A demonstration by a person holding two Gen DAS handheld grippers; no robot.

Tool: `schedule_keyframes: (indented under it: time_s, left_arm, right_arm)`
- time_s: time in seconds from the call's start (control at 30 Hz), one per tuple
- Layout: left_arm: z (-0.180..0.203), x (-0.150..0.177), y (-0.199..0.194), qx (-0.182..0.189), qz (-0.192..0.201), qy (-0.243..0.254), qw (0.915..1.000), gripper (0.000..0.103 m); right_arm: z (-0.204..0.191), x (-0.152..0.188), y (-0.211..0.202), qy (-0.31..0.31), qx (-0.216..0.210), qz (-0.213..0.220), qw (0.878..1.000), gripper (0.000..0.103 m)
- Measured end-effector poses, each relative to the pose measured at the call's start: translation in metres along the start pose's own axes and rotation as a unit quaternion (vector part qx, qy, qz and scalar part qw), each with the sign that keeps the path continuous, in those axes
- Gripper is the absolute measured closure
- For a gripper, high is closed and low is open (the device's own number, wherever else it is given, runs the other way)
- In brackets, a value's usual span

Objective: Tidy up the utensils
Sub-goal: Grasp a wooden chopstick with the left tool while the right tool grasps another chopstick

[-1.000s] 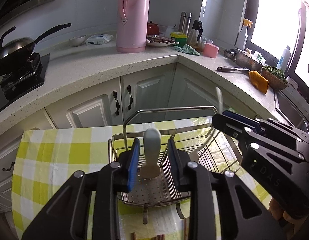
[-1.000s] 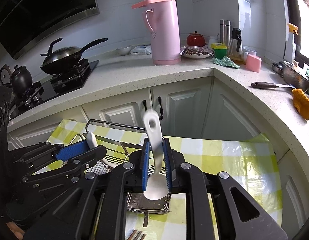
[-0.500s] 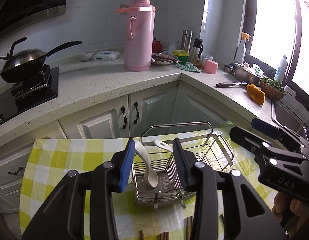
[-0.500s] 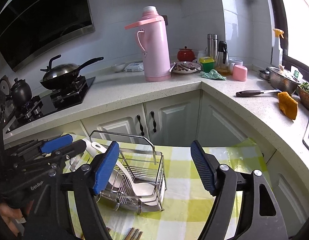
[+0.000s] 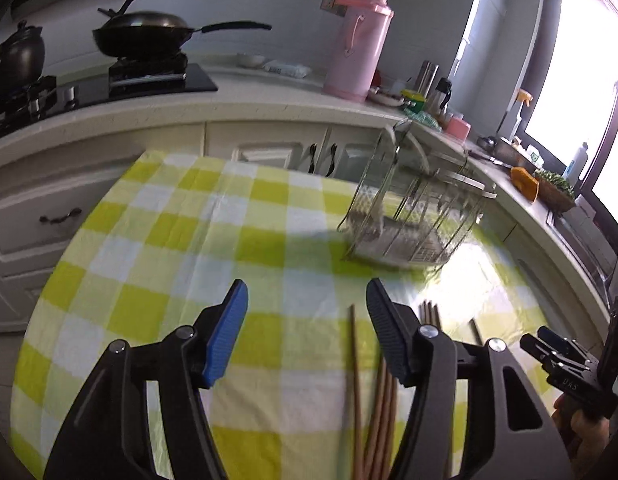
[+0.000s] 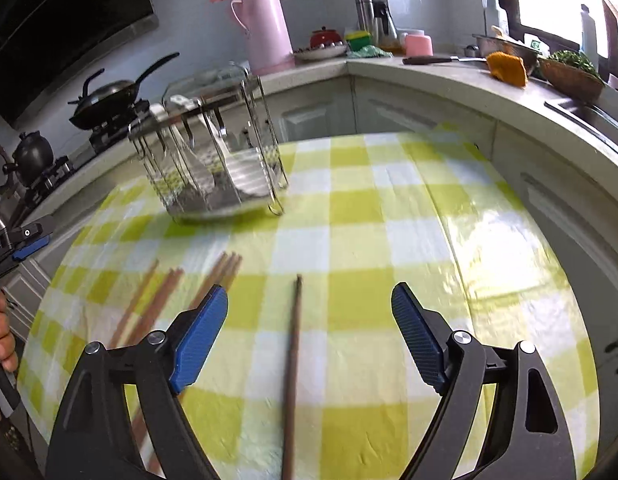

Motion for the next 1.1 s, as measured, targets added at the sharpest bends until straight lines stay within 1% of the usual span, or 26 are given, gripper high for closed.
schedule_keyframes:
  time_s: [0.1, 0.2, 0.23, 0.3, 0.4, 0.43, 0.47, 0.5, 0.53, 0.57, 0.6, 0.7, 0.87, 0.93, 0.97, 1.03, 1.1]
  left_arm:
    - [-0.005, 0.031, 0.011, 0.003, -0.034, 0.010, 0.9994, 0.045]
    - [0.003, 0.047, 0.021, 0.016, -0.055, 0.028, 0.9980, 0.050]
    - [0.007, 0.049, 0.026, 0.018, -0.064, 0.036, 0.9972, 0.051]
    - [0.019, 0.054, 0.033, 0.016, -0.079, 0.058, 0.9951, 0.059]
    - [0.036, 0.060, 0.044, 0.016, -0.098, 0.083, 0.9916, 0.065]
    - [0.040, 0.062, 0.048, 0.012, -0.104, 0.090, 0.9904, 0.066]
    - [0.043, 0.065, 0.053, 0.004, -0.111, 0.097, 0.9891, 0.070]
    - [0.045, 0.068, 0.057, -0.001, -0.116, 0.102, 0.9880, 0.073]
    - [0.047, 0.069, 0.062, -0.003, -0.122, 0.104, 0.9871, 0.074]
    - [0.048, 0.070, 0.066, -0.007, -0.127, 0.106, 0.9862, 0.075]
    - [0.049, 0.072, 0.070, -0.014, -0.131, 0.110, 0.9853, 0.076]
    - [0.050, 0.073, 0.077, -0.016, -0.140, 0.110, 0.9839, 0.079]
    - [0.053, 0.073, 0.082, -0.028, -0.146, 0.119, 0.9818, 0.079]
    - [0.054, 0.074, 0.084, -0.032, -0.146, 0.122, 0.9813, 0.079]
    - [0.054, 0.074, 0.084, -0.033, -0.146, 0.123, 0.9811, 0.079]
    - [0.055, 0.074, 0.085, -0.038, -0.146, 0.127, 0.9805, 0.079]
    - [0.057, 0.075, 0.085, -0.049, -0.144, 0.137, 0.9788, 0.079]
  right_arm:
    - [0.006, 0.027, 0.006, -0.002, 0.014, -0.020, 1.000, 0.024]
    - [0.008, 0.041, 0.012, 0.000, 0.014, -0.033, 0.999, 0.025]
    - [0.007, 0.043, 0.014, -0.002, 0.013, -0.036, 0.999, 0.025]
    - [0.001, 0.043, 0.016, -0.010, 0.013, -0.040, 0.999, 0.025]
    - [-0.009, 0.042, 0.019, -0.024, 0.016, -0.046, 0.999, 0.026]
    - [-0.012, 0.042, 0.021, -0.028, 0.017, -0.051, 0.998, 0.028]
    - [-0.014, 0.043, 0.023, -0.032, 0.021, -0.056, 0.998, 0.031]
    - [-0.016, 0.043, 0.025, -0.035, 0.023, -0.060, 0.997, 0.037]
    - [-0.019, 0.044, 0.027, -0.037, 0.022, -0.064, 0.997, 0.040]
    - [-0.021, 0.045, 0.029, -0.039, 0.021, -0.069, 0.997, 0.041]
    - [-0.022, 0.046, 0.031, -0.040, 0.021, -0.072, 0.996, 0.044]
    - [-0.025, 0.046, 0.032, -0.047, 0.025, -0.073, 0.996, 0.050]
    - [-0.024, 0.043, 0.033, -0.050, 0.037, -0.074, 0.995, 0.057]
    - [-0.025, 0.042, 0.034, -0.054, 0.042, -0.075, 0.995, 0.065]
    - [-0.025, 0.042, 0.034, -0.057, 0.047, -0.074, 0.994, 0.066]
    - [-0.027, 0.042, 0.035, -0.064, 0.050, -0.073, 0.994, 0.073]
    - [-0.031, 0.041, 0.035, -0.072, 0.052, -0.072, 0.993, 0.078]
Point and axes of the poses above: each gripper's, at about its wrist camera, not at the fingertips, and y roughly the way its jaws point, z to its right, x to its underside, the point moved 8 cm from there along y, roughly the way its jaws point, and after that the axes turned 13 degrees about -z, right-handed, at the moved point
